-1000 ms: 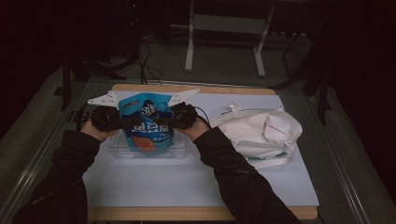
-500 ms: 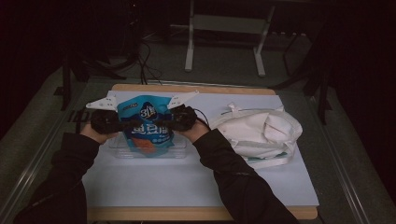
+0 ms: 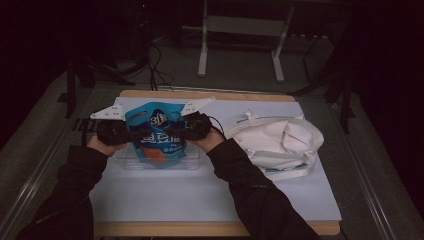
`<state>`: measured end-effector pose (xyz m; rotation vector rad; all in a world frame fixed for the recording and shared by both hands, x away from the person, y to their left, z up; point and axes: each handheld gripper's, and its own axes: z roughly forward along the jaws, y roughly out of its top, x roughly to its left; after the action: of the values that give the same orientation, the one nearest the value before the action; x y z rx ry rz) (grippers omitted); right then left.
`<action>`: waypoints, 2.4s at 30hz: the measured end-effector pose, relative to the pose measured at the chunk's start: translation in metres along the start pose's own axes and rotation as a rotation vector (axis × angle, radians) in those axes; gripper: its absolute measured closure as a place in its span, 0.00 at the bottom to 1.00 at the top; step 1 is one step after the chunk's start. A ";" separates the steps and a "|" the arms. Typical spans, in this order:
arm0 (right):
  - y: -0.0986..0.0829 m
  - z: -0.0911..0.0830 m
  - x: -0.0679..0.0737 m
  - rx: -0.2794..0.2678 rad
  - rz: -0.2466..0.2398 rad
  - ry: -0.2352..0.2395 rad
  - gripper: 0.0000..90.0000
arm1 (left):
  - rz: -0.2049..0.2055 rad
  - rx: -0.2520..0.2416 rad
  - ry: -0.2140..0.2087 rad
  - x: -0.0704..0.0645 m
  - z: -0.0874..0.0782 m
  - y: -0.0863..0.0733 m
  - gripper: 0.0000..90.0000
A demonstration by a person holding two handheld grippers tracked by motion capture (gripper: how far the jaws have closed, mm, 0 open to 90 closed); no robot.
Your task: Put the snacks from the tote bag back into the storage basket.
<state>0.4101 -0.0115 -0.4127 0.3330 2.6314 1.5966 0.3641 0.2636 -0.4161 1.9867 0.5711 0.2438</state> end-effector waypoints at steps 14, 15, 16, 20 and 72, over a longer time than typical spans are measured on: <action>0.002 -0.010 0.003 -0.048 0.004 -0.038 0.26 | -0.068 -0.026 0.076 -0.010 -0.004 -0.002 0.28; 0.001 -0.011 0.003 -0.059 0.007 -0.066 0.22 | -0.079 -0.024 0.063 -0.010 -0.005 -0.002 0.19; 0.001 -0.011 0.003 -0.059 0.007 -0.066 0.22 | -0.079 -0.024 0.063 -0.010 -0.005 -0.002 0.15; 0.000 -0.014 0.002 -0.068 0.008 -0.092 0.16 | -0.110 -0.019 0.099 -0.010 -0.005 -0.004 0.02; -0.070 -0.135 0.015 -0.054 0.080 -0.279 0.16 | -0.102 -0.067 0.187 -0.119 -0.009 -0.018 0.01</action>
<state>0.3644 -0.1568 -0.4101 0.6165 2.3896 1.5136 0.2521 0.2186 -0.4192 1.8761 0.7718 0.3836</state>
